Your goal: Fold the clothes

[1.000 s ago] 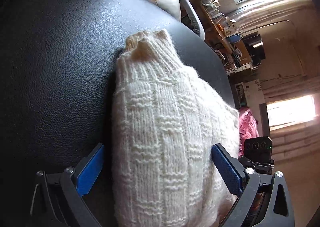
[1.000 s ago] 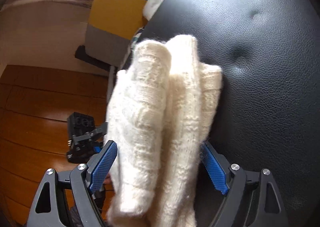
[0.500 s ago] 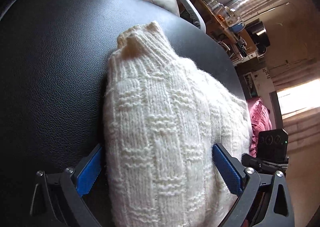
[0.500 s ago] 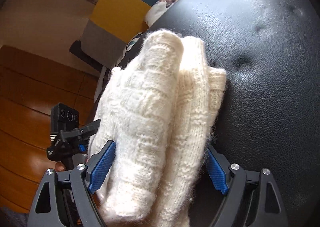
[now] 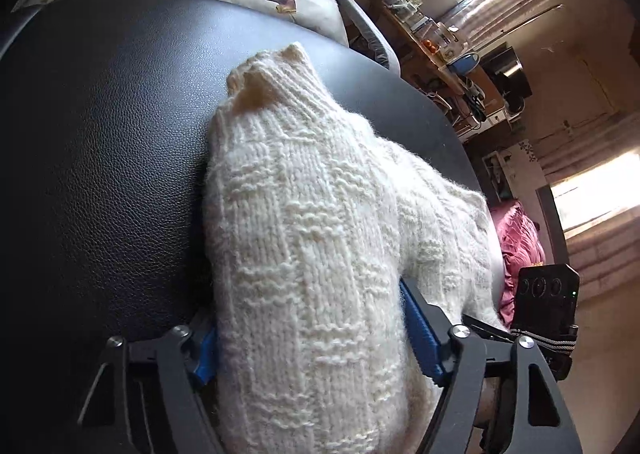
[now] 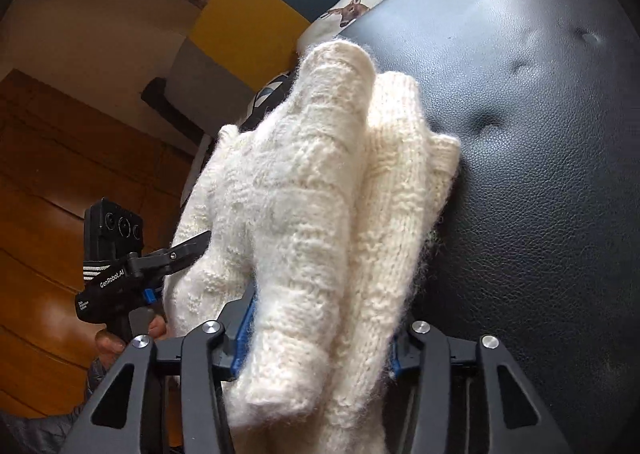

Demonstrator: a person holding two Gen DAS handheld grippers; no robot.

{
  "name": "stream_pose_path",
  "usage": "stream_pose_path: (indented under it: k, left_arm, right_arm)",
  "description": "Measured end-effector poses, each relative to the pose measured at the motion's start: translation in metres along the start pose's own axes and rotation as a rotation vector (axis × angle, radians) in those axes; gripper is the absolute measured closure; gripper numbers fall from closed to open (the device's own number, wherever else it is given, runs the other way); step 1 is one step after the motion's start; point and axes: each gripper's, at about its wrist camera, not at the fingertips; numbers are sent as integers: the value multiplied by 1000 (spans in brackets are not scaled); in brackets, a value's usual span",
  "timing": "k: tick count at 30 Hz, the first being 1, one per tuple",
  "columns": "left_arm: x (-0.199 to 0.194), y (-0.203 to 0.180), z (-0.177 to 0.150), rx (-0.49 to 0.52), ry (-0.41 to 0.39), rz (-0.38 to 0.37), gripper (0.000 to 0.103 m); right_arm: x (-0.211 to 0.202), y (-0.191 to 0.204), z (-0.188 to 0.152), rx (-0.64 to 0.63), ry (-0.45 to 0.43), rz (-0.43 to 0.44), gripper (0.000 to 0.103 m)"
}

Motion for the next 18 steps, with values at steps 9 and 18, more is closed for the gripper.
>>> stream_pose_path:
  k: [9, 18]
  left_arm:
    - [8, -35, -3, 122, -81, 26, 48]
    - [40, -73, 11, 172, -50, -69, 49]
  right_arm:
    - [-15, 6, -16, -34, -57, -32, 56]
    - [-69, -25, -26, 2, -133, -97, 58]
Point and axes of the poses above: each gripper's, at about its wrist camera, not at the fingertips, and x roughly the way its jaws point, y to its left, z to its top, and after that the axes turned 4 degrees about -z, right-handed
